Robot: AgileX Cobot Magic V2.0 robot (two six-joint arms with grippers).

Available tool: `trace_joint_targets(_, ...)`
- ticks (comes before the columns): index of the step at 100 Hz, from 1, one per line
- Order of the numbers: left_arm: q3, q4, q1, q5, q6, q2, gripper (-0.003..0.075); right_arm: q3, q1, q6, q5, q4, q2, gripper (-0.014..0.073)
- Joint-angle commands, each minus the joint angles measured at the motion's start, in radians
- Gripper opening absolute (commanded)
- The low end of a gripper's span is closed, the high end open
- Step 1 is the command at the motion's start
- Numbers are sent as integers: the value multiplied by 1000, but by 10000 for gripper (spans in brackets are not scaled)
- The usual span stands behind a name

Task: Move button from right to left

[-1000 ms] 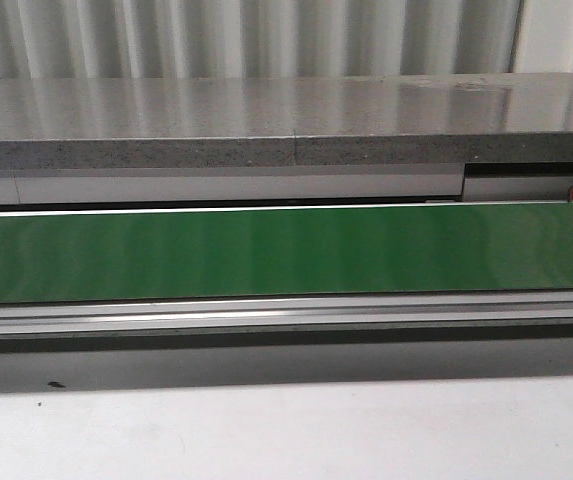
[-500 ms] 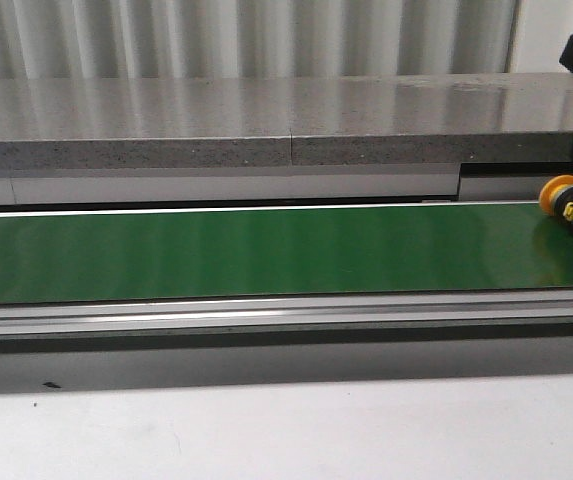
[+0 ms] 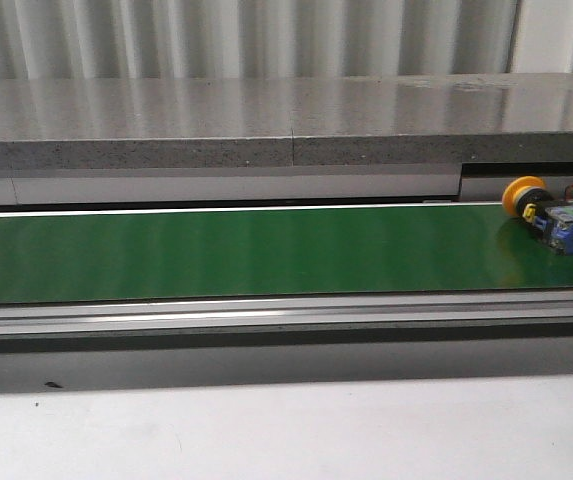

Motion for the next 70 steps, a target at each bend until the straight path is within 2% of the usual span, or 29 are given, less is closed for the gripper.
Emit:
trace_joint_targets(1,39,-9,1,-79,-10,-33,-20,33,10,-13,-95,-13,-102,-68)
trace_joint_targets(70,39,-9,1,-94,-10,-33,-20,534,10,-13,-490,-14,-808,-68)
